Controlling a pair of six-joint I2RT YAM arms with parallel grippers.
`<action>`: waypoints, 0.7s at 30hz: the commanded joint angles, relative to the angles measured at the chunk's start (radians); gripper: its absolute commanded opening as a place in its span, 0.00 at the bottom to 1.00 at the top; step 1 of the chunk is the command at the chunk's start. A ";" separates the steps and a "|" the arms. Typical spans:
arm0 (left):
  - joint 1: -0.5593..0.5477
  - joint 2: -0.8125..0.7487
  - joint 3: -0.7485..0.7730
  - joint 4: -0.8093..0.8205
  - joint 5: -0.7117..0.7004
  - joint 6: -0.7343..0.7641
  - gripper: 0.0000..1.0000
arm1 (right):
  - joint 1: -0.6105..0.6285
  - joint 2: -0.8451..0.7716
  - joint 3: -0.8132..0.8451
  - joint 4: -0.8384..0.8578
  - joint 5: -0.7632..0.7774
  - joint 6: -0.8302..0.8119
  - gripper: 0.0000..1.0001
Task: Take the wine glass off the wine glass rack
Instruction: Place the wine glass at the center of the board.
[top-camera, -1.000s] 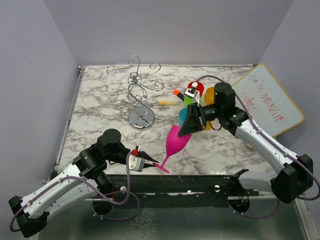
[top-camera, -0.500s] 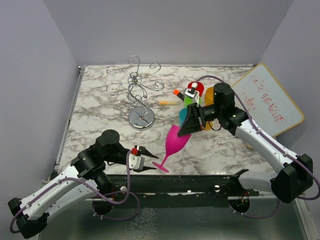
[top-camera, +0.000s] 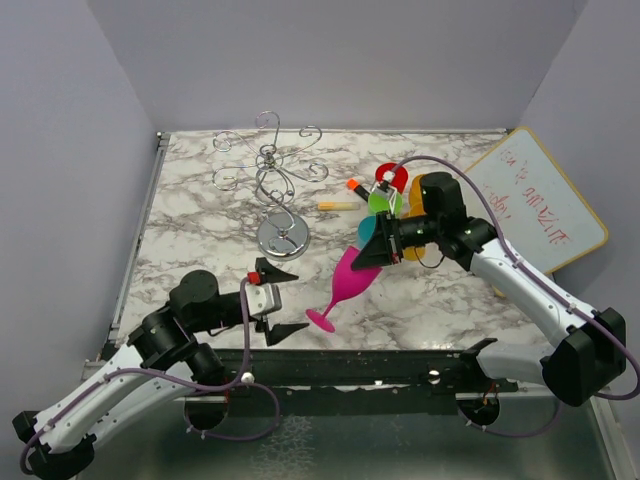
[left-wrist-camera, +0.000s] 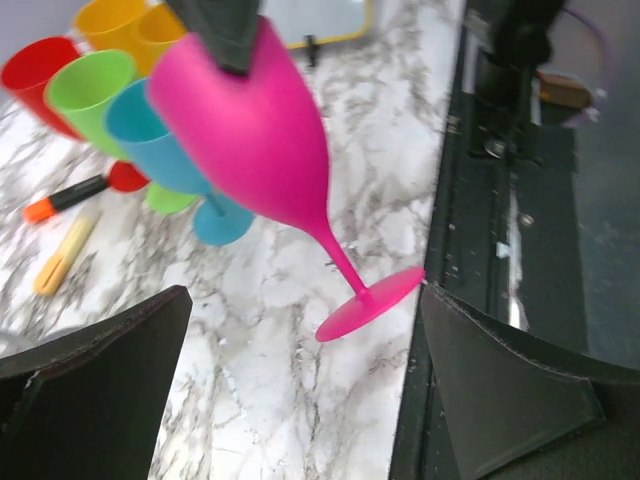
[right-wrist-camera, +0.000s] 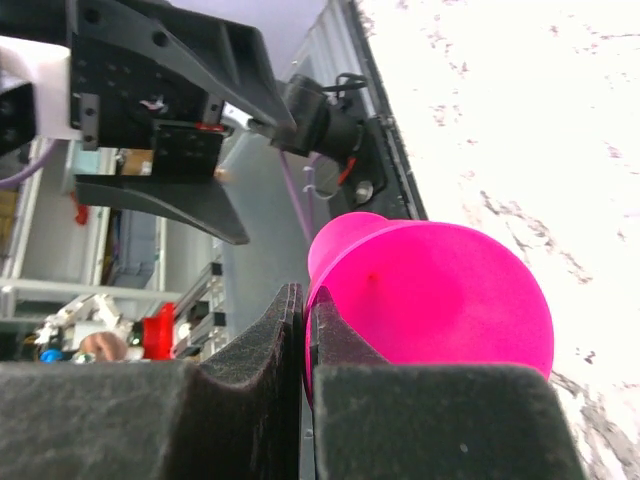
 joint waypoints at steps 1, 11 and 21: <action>0.001 -0.056 -0.037 0.086 -0.319 -0.212 0.99 | 0.003 -0.034 0.013 -0.078 0.178 -0.082 0.00; 0.001 -0.093 -0.076 0.161 -0.577 -0.337 0.99 | 0.037 -0.084 0.011 -0.235 0.507 -0.157 0.01; 0.001 -0.177 -0.191 0.282 -0.651 -0.339 0.99 | 0.292 -0.108 0.053 -0.298 0.894 -0.212 0.01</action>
